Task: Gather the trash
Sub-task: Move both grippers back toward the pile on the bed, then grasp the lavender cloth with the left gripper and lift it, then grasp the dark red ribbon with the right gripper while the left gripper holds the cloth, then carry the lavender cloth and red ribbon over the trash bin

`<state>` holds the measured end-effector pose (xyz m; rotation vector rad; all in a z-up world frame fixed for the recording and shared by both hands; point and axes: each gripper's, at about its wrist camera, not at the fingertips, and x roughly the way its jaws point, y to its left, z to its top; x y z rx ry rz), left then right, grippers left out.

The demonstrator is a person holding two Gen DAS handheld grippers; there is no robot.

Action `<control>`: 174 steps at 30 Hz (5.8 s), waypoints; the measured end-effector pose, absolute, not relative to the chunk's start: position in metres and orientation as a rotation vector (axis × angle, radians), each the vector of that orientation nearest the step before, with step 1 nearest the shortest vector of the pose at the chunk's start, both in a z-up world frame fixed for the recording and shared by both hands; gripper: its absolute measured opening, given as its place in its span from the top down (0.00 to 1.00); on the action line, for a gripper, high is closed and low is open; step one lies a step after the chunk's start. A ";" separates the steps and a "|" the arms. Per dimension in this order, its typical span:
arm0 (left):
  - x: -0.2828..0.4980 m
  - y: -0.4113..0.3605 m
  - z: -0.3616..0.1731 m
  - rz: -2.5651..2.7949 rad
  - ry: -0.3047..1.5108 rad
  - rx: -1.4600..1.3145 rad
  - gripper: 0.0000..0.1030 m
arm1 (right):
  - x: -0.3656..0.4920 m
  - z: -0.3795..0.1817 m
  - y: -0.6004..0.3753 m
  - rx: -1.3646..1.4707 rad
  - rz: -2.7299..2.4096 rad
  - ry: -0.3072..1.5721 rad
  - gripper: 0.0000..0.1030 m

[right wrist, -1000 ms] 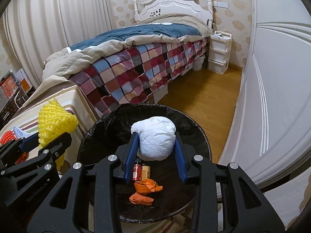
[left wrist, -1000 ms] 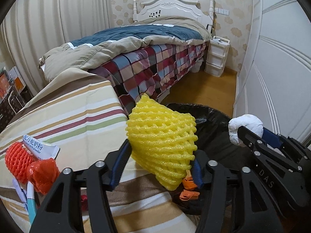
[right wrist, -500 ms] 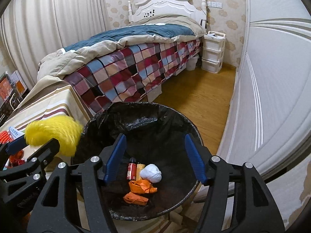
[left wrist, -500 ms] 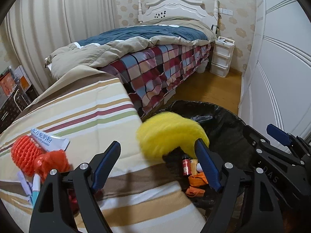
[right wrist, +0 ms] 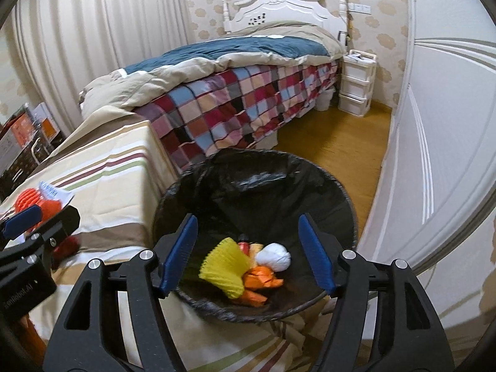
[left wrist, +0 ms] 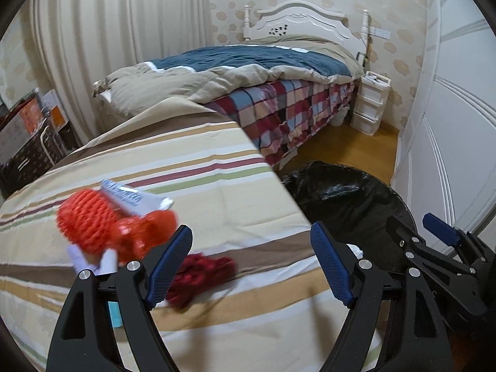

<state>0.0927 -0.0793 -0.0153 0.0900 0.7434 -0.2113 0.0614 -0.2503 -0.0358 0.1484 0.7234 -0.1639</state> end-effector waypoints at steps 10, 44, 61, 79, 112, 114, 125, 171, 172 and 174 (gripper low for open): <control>0.080 -0.035 -0.007 -0.153 0.731 0.043 0.24 | 0.053 -0.025 -0.216 0.123 -0.106 0.717 0.36; 0.062 0.110 -0.041 0.093 0.819 -0.102 0.24 | 0.075 -0.038 -0.066 -0.059 0.191 0.831 0.25; 0.084 0.094 -0.046 0.058 0.839 -0.107 0.22 | 0.075 -0.044 -0.078 -0.038 0.199 0.869 0.42; 0.077 0.094 -0.048 0.020 0.854 -0.048 0.23 | 0.074 -0.046 -0.077 -0.038 0.204 0.870 0.42; 0.061 0.091 -0.052 -0.107 0.860 -0.061 0.68 | 0.069 -0.047 -0.077 -0.060 0.187 0.882 0.43; 0.060 0.092 -0.052 -0.106 0.858 -0.064 0.69 | 0.068 -0.047 -0.076 -0.062 0.186 0.881 0.46; 0.053 0.096 -0.049 -0.095 0.832 -0.083 0.69 | 0.063 -0.046 -0.075 -0.048 0.205 0.872 0.88; 0.049 0.108 -0.040 -0.065 0.810 -0.121 0.69 | 0.047 -0.033 -0.086 0.007 0.174 0.826 0.71; 0.048 0.106 -0.039 -0.071 0.805 -0.120 0.69 | 0.046 -0.031 -0.088 0.009 0.173 0.822 0.71; 0.046 0.101 -0.034 -0.084 0.795 -0.119 0.69 | 0.042 -0.027 -0.093 0.012 0.170 0.808 0.71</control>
